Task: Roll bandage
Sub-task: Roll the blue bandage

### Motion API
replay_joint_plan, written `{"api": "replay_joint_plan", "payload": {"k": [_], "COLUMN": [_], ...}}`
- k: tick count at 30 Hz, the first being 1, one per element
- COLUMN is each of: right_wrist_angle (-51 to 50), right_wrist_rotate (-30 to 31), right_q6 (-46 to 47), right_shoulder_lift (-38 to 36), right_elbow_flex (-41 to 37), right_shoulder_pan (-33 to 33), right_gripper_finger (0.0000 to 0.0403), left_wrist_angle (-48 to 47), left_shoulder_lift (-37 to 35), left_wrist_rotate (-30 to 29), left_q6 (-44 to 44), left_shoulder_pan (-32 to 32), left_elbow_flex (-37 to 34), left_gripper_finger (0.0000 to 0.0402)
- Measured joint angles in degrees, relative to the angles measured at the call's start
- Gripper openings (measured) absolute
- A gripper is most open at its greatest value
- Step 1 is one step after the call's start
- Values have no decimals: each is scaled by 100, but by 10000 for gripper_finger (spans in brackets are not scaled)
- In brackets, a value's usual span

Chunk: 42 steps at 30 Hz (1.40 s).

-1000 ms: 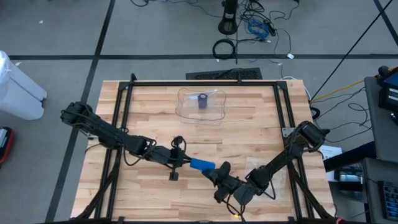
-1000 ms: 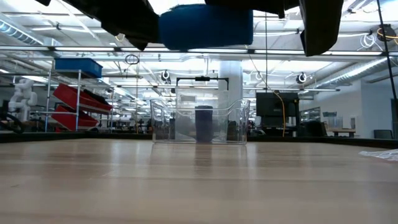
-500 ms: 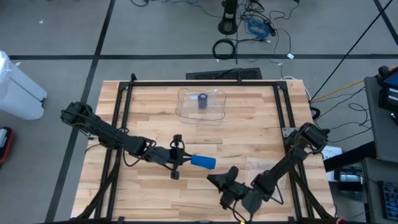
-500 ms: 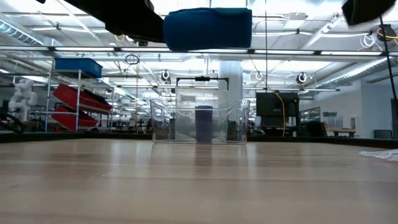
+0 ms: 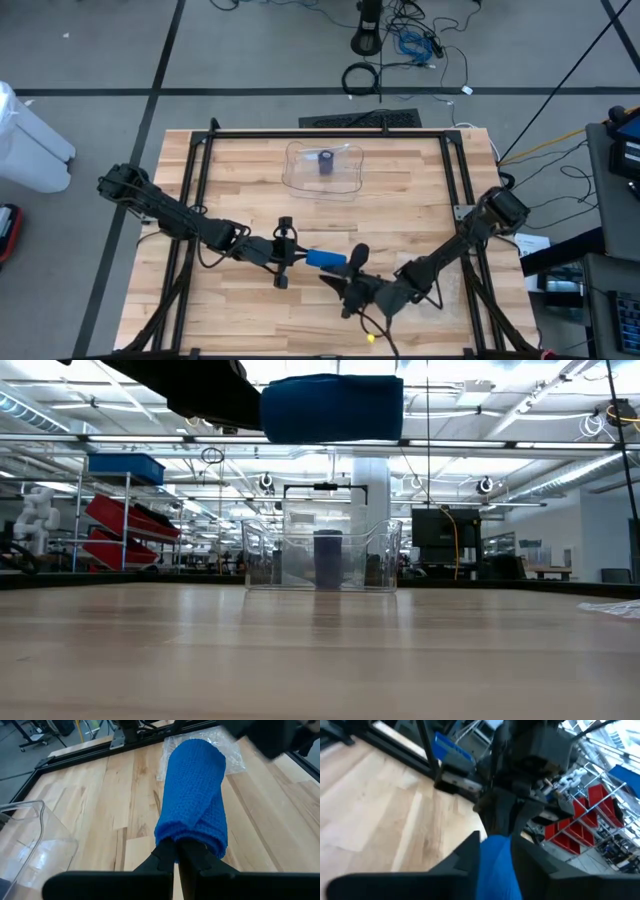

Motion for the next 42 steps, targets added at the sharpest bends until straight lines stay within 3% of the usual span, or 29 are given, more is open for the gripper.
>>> {"api": "replay_joint_plan", "payload": {"k": [4,8,21,31,42], "right_wrist_angle": [-232,-378,-727,-937,-1051], "right_wrist_rotate": [-18,-34,-42,-23,-35], "right_q6": [10,181,178,366,136], "right_shoulder_lift": [0,0,-2,-2,-2], "right_elbow_flex": [0,0,0,0,0], "right_shoulder_pan": [-92,-132,-203,-239,-22], "right_gripper_finger": [139,149,53,6,0], "left_wrist_angle": [-12,-11,1,-52,-121], "left_shoulder_lift": [0,0,0,0,0], "left_wrist_rotate": [2,5,26,24,26], "left_q6": [-2,-9,-30,-153,-153], "left_shoulder_pan": [0,0,0,0,-4], "left_elbow_flex": [0,0,0,0,0], "left_gripper_finger": [6,6,6,6,6]}}
